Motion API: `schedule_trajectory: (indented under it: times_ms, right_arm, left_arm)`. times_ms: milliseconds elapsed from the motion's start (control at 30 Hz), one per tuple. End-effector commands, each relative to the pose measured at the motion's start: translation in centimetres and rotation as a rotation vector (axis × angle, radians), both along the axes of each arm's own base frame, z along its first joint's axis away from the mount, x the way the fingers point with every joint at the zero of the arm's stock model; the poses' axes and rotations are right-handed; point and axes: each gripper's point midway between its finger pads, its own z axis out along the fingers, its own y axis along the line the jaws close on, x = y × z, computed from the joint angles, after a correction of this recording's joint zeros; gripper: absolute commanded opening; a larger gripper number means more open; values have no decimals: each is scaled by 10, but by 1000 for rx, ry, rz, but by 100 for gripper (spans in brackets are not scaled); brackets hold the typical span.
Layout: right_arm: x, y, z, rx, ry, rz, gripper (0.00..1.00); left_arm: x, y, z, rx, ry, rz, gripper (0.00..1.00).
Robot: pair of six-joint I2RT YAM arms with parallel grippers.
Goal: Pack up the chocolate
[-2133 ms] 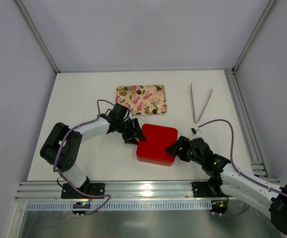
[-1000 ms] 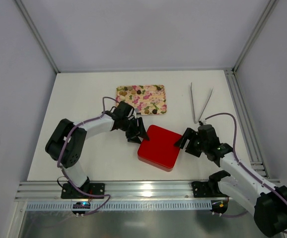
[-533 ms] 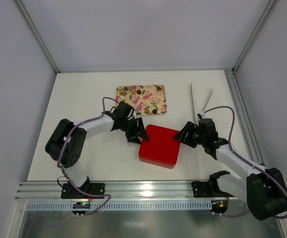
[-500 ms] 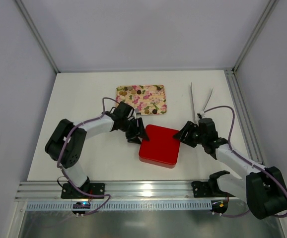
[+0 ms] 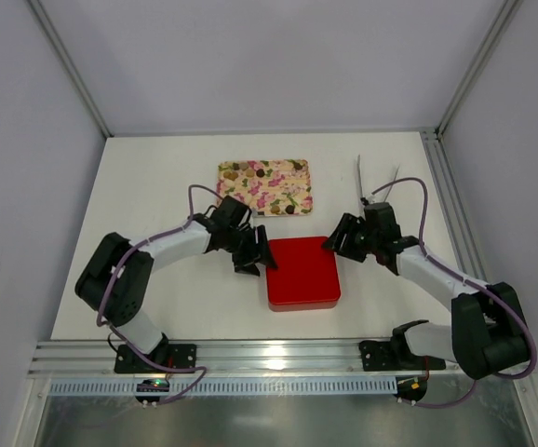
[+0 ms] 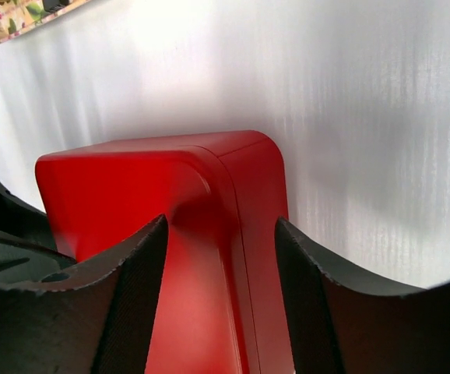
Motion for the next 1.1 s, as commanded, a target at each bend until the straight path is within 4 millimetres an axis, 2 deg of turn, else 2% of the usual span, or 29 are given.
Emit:
schedule_trajectory:
  times_ms: [0, 133, 200, 267, 300, 400, 467, 500, 533, 633, 767, 833, 967, 1067]
  right_arm:
    - [6, -4, 16, -57, -28, 24, 60]
    - [17, -4, 41, -70, -85, 23, 72]
    - [25, -6, 64, -78, -138, 22, 76]
    - [31, -6, 87, -85, -190, 24, 81]
    - [33, -8, 100, -86, -222, 17, 82]
    - [37, -13, 137, -103, -313, 8, 87]
    - [38, -22, 169, -127, -388, -19, 89]
    - [37, -26, 179, -140, -405, -25, 92]
    - [34, -30, 194, -147, -436, -38, 93]
    - [24, -45, 225, -188, -500, -81, 98]
    - [5, -64, 237, -212, -545, -149, 100]
    - [-3, -69, 238, -214, -557, -170, 100]
    - [-17, -72, 232, -202, -553, -171, 100]
    - [-20, -74, 230, -202, -556, -175, 100]
  left_arm:
    - [3, 54, -26, 255, -11, 45, 59]
    - [28, 61, 3, 230, -93, 50, 63]
    - [42, 59, 29, 200, -164, 46, 65]
    - [47, 62, 46, 199, -211, 23, 67]
    - [53, 59, 68, 181, -262, 18, 69]
    - [64, 62, 102, 181, -369, 2, 72]
    - [64, 66, 124, 176, -424, 2, 74]
    - [63, 68, 131, 174, -447, 0, 75]
    - [63, 69, 150, 153, -495, 8, 75]
    - [56, 74, 176, 127, -564, 16, 77]
    - [43, 87, 199, 131, -631, 34, 78]
    - [38, 94, 202, 144, -646, 44, 78]
    - [26, 100, 211, 128, -670, 53, 79]
    - [23, 102, 214, 127, -677, 56, 79]
